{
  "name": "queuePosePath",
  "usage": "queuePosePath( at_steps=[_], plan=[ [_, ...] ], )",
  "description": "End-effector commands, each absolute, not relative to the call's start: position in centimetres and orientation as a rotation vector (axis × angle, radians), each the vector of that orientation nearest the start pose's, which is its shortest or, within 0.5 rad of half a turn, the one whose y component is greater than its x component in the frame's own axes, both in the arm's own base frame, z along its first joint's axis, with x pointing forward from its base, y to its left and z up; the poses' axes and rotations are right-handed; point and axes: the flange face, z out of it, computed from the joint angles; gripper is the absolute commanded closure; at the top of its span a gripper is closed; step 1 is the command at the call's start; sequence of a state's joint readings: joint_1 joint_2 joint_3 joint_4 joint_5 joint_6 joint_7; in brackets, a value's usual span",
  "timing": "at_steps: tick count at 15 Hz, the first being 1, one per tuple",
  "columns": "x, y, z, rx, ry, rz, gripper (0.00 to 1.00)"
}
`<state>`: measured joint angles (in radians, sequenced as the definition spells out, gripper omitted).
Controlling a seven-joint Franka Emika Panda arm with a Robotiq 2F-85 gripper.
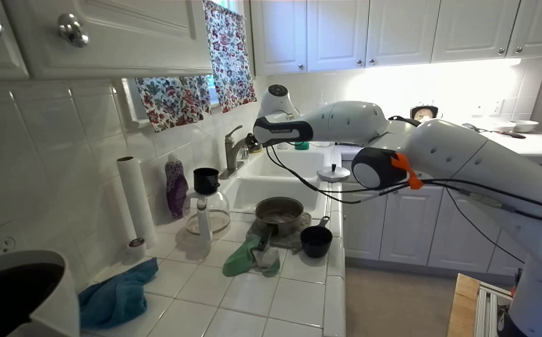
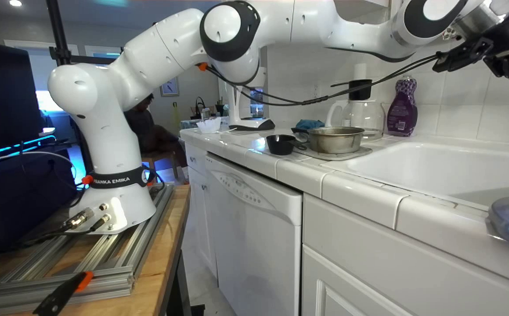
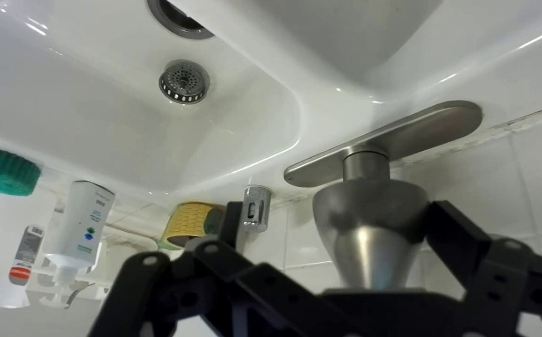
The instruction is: Turn the tap faucet to the right, then move the lid of the pot to the left
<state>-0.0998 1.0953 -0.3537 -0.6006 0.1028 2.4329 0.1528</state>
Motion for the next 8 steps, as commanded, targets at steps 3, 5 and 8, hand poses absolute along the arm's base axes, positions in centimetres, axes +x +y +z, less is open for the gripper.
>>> queuePosePath(
  at_steps=[3,5,8],
  plan=[
    [81.4,-22.4,42.9,-3.143,0.808,-1.225,0.0],
    [80.9,-23.9,42.6,-3.157,0.901,-1.213,0.0],
    [80.2,-25.6,42.4,-3.179,1.028,-1.181,0.0]
  ],
)
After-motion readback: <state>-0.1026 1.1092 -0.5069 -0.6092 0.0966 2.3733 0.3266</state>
